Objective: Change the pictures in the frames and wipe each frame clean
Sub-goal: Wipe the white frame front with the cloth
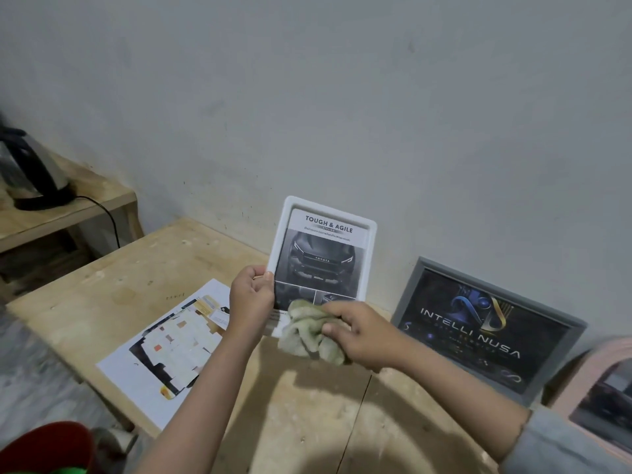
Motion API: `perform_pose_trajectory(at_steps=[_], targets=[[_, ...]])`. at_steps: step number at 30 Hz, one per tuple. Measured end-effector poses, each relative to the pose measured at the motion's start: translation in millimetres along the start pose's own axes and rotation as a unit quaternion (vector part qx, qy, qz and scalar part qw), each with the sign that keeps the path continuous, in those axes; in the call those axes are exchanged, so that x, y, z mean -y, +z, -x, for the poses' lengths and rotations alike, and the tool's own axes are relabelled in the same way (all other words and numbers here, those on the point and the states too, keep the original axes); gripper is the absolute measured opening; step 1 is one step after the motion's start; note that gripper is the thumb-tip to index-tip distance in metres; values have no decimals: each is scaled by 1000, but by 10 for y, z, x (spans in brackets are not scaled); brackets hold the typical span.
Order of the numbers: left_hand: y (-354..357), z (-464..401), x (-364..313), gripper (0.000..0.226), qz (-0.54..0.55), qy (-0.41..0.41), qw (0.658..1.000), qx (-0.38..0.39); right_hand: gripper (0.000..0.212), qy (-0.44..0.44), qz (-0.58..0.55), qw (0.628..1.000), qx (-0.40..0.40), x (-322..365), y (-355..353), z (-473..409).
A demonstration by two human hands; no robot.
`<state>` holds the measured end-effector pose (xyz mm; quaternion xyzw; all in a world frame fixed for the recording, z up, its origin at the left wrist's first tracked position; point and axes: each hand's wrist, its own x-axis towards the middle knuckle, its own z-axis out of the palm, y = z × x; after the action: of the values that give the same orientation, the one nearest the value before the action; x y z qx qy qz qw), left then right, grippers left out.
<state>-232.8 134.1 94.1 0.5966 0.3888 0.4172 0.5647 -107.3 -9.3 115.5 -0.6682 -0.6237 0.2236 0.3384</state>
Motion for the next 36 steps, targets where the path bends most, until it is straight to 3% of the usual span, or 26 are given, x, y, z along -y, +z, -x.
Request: perform_pose_trajectory(at_steps=[3,6,9,12,17,22,25,28,30,33,34,36], targets=[[-34,-7,-3,11,11,-1,1000,17,31,-48,59,986,-147,97,-263,-159],[-11,52,-31,13,6,9,999,52,38,-122,194,931,-283,89,-508,-351],[46,116,-63,18,5,18,997,70,48,-153,346,880,-288,-66,-654,-540],[64,120,-84,17,19,33,997,70,54,-134,427,866,-225,-207,-545,-609],[45,77,-77,14,41,36,995,81,56,-154,393,881,-213,-266,-174,-502],[61,27,-61,20,74,-23,993,93,61,-192,357,897,-179,-295,180,-286],[87,0,-32,20,115,-68,986,98,53,-215,342,901,-158,-353,311,-189],[108,-30,-5,22,69,-54,992,91,41,-241,287,918,-130,-331,413,-101],[127,-44,-7,22,37,-43,995,85,40,-216,220,947,-90,-241,455,-40],[121,-63,19,18,21,-48,996,70,35,-85,76,993,-12,-74,280,-34],[113,-69,12,16,26,-49,996,68,33,-51,38,998,-4,-47,170,-58],[82,-90,-14,17,35,-53,996,65,34,-33,35,997,-59,4,-81,-132]])
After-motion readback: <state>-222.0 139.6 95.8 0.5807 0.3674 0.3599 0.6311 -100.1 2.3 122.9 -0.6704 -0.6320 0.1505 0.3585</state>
